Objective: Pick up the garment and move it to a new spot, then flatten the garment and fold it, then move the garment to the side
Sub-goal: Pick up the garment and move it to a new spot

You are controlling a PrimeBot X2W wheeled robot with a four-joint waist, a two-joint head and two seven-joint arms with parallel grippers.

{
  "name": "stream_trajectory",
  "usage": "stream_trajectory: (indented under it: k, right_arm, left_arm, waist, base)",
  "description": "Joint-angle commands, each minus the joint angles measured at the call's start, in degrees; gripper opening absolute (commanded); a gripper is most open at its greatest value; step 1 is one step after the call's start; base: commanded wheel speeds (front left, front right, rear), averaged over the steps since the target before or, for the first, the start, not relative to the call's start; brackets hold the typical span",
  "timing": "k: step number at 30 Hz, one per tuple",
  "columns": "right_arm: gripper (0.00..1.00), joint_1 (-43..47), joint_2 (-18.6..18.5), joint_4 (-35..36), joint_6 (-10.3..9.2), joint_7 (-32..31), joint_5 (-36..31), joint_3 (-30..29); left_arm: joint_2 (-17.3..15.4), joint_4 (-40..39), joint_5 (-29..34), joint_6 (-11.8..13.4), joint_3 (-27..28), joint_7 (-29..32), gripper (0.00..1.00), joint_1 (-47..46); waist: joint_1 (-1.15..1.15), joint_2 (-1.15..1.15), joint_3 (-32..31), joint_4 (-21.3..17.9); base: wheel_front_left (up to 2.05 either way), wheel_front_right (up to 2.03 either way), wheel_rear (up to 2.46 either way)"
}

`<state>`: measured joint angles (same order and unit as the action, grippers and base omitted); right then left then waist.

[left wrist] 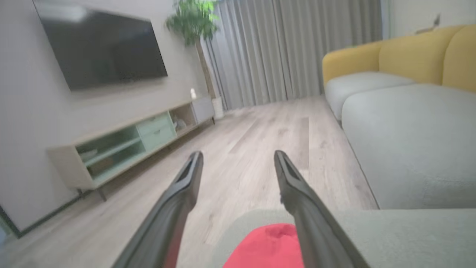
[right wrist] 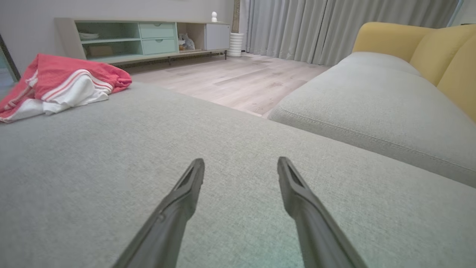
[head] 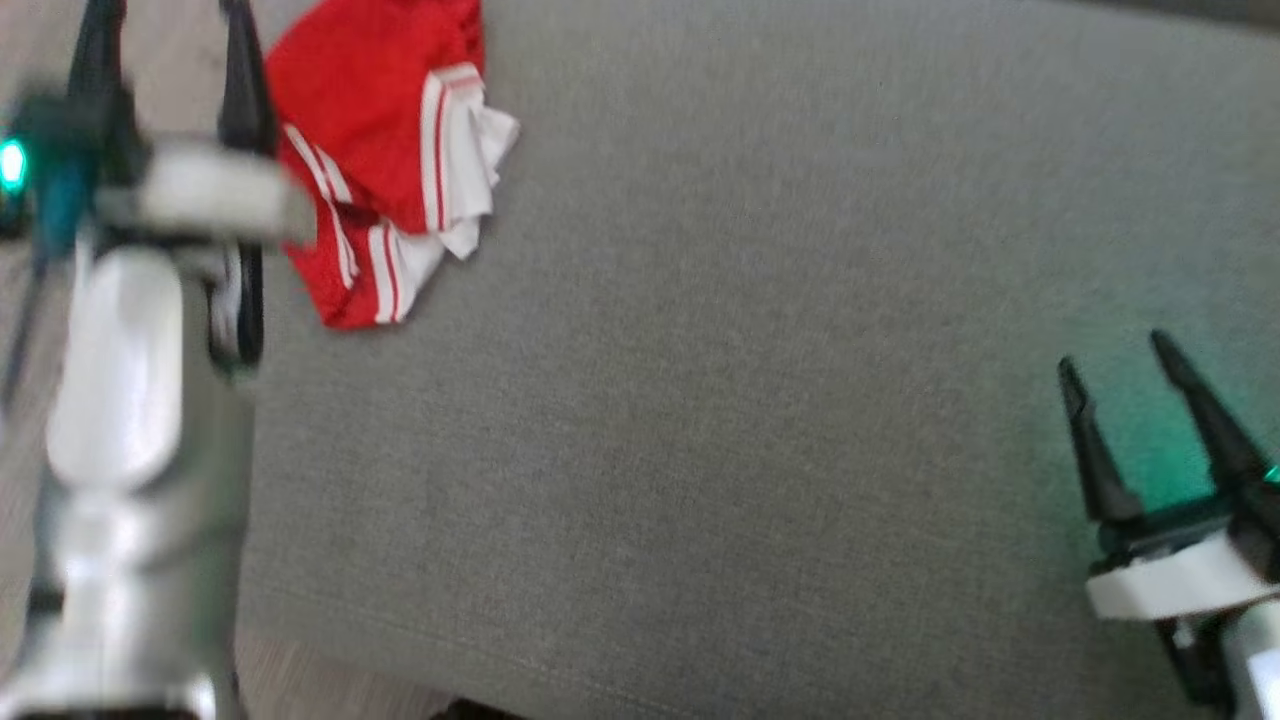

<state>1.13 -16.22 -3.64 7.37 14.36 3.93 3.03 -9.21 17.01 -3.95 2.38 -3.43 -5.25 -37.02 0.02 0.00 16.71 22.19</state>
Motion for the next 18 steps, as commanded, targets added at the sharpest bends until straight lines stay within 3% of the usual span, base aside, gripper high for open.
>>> stream_trajectory:
  k: [1, 2, 5, 9, 13, 16, 17, 18]
  right_arm:
    - [1.00, -1.87, -2.81, 2.88, 0.12, 0.63, -0.54, 1.10]
    - [1.00, -2.64, -4.60, 4.07, 0.12, 0.63, -0.33, 0.93]
    - [1.00, -3.68, -6.90, 5.81, 0.12, 0.63, -0.13, 0.82]
    - [1.00, -4.50, -8.76, 7.93, 0.12, 0.63, 0.11, 0.39]
    - [1.00, -4.69, -8.82, 8.70, 0.12, 0.63, 0.37, 0.07]
    - [1.00, -4.34, -8.52, 8.65, 0.12, 0.63, 0.29, -0.70]
    - [1.00, -4.25, -8.38, 8.62, 0.12, 0.63, 0.19, -0.75]
    - [1.00, -4.24, -8.12, 8.52, 0.12, 0.63, 0.14, -0.70]
  left_arm:
    - [-1.66, 4.20, -1.33, -0.77, 1.59, 4.54, 1.00, -6.53]
    - [-1.09, 11.58, -2.35, -0.75, 1.75, 9.33, 1.00, -12.37]
    - [-1.10, 22.19, -3.10, 0.64, 2.51, 15.07, 1.00, -18.83]
    - [-2.70, 34.87, -1.76, 5.32, 2.97, 20.25, 1.00, -22.51]
    - [-2.62, 42.43, -3.75, 5.09, 4.32, 24.06, 1.00, -22.50]
    - [-2.16, 45.13, -6.42, 5.19, 6.64, 20.98, 1.00, -22.64]
    - [-2.52, 45.32, -6.25, 4.98, 6.47, 18.68, 0.00, -22.75]
    - [-2.98, 45.33, -5.84, 4.77, 6.08, 16.22, 0.00, -22.96]
  waist:
    - [-0.02, 0.00, 7.97, -0.10]
    - [-0.02, 0.00, 10.00, -0.45]
    - [-0.02, 0.00, 12.54, -1.49]
    - [-0.02, 0.00, 15.09, -3.11]
    - [-0.02, 0.00, 16.05, -4.42]
    - [-0.02, 0.00, 16.46, -4.82]
    - [-0.02, 0.00, 16.37, -4.93]
    - [-0.02, 0.00, 16.10, -5.08]
  base:
    - [0.00, 0.00, 0.00]
    - [0.00, 0.00, 0.00]
    - [0.00, 0.00, 0.00]
    - [0.00, 0.00, 0.00]
    - [0.00, 0.00, 0.00]
    - [0.00, 0.00, 0.00]
    - [0.00, 0.00, 0.00]
    - [0.00, 0.00, 0.00]
